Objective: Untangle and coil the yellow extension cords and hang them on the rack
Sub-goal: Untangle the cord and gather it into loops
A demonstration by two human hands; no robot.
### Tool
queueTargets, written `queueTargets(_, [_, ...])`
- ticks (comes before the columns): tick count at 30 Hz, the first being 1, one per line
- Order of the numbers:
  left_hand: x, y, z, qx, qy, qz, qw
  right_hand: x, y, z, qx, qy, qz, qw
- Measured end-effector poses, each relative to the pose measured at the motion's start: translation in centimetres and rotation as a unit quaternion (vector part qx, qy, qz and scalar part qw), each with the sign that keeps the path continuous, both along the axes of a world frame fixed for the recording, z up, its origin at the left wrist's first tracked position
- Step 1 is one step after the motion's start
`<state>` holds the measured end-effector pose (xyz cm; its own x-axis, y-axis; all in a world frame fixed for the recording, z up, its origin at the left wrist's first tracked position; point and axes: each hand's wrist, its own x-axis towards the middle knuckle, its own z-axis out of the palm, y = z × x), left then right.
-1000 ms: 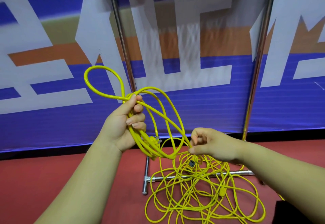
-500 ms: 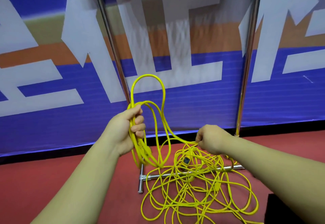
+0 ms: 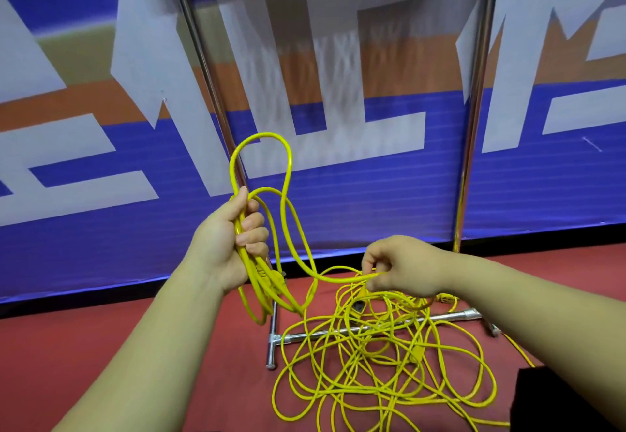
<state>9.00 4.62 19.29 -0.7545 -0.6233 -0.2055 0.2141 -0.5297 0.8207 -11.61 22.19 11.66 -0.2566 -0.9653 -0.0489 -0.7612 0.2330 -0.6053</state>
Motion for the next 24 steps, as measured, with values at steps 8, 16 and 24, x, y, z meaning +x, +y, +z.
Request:
queueTargets(8, [-0.4, 0.2, -0.6, 0.004, -0.029, 0.024, 0.999, -0.3, -0.6, 1.3, -0.253, -0.075, -0.179, 0.948])
queueTargets(16, [-0.2, 0.2, -0.6, 0.033, -0.051, 0.053, 0.997, -1.0, -0.7, 0.8, 0.033, 0.15, -0.188, 0.97])
queueTargets(24, [0.3, 0.2, 0.4, 0.023, 0.052, 0.017, 0.998, 1.9, -0.4, 1.2, 0.184, 0.241, -0.006, 0.953])
